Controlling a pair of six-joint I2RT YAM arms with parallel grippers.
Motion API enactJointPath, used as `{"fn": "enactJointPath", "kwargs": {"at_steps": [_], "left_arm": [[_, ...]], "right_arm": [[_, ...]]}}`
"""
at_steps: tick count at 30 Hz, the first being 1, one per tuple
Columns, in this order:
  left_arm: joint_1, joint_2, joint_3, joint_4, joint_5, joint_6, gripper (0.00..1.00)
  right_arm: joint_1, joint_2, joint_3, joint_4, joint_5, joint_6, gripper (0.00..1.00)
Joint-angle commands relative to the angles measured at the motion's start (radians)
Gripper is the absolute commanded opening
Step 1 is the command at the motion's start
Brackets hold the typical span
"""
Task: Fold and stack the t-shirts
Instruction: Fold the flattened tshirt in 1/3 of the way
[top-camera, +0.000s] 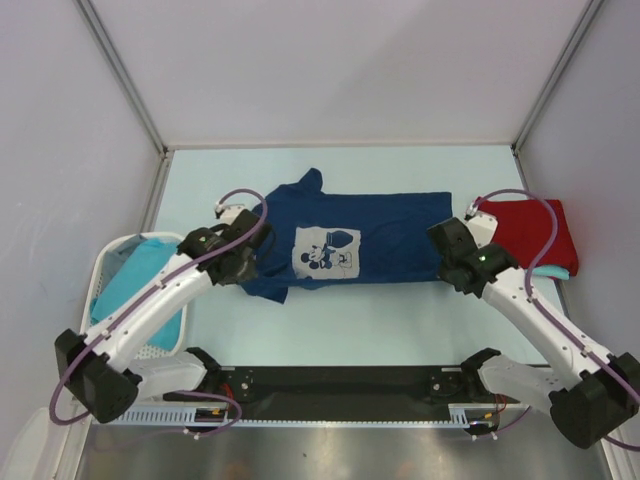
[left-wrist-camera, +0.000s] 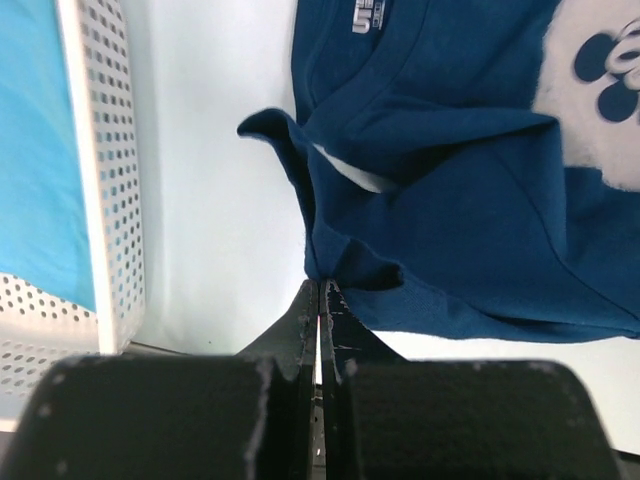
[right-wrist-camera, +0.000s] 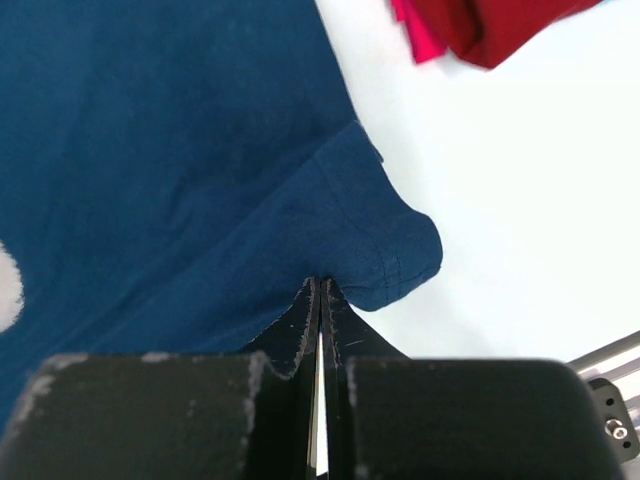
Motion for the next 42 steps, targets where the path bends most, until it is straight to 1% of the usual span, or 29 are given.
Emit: {"fn": "enactJointPath", "kwargs": {"at_steps": [1,7,11,14,16,19,20,22,23,26,34,42], "left_arm": [[-0.012,0.044,-0.046,0.114,0.033,0.001,0.0],[-0.076,0.148,-0.052,0.151,0.043,-0.025,0.0],[-0.122,0.142,-0.081,0.156,0.043,-0.049,0.0],[-0.122,0.145,-0.097,0.16,0.037,-0.049,0.0],[-0.122,0.151,-0.077,0.159,0.009,-0.04,0.0],[-0.112,0.185,-0.017,0.156,-0.034,-0.008,0.0],[-0.09,0.194,-0.003,0.159,-0.034,0.009,0.0],[-0.06,0.222,0.026,0.18,-0.013,0.024,0.0],[-0.025,0.231,0.035,0.19,-0.002,0.035,0.0],[0.017,0.277,0.08,0.22,0.009,0.043,0.0],[0.051,0.41,0.189,0.271,-0.006,0.072,0.0],[0.088,0.498,0.271,0.294,-0.017,0.083,0.0]], "right_arm": [[0.001,0.047,-0.046,0.076,-0.016,0.001,0.0],[0.045,0.065,-0.08,0.078,-0.016,0.036,0.0],[0.062,0.065,-0.092,0.07,-0.011,0.055,0.0],[0.064,0.08,-0.101,0.075,-0.011,0.064,0.0],[0.061,0.088,-0.1,0.082,-0.002,0.064,0.0],[0.039,0.11,-0.087,0.104,0.004,0.041,0.0],[0.03,0.116,-0.077,0.116,0.004,0.032,0.0],[0.01,0.143,-0.064,0.131,0.005,0.01,0.0],[-0.013,0.153,-0.057,0.149,0.004,0.003,0.0],[-0.047,0.191,-0.04,0.189,-0.001,-0.019,0.0],[-0.091,0.315,0.035,0.26,-0.007,-0.04,0.0],[-0.103,0.413,0.103,0.292,-0.016,-0.025,0.0]]}}
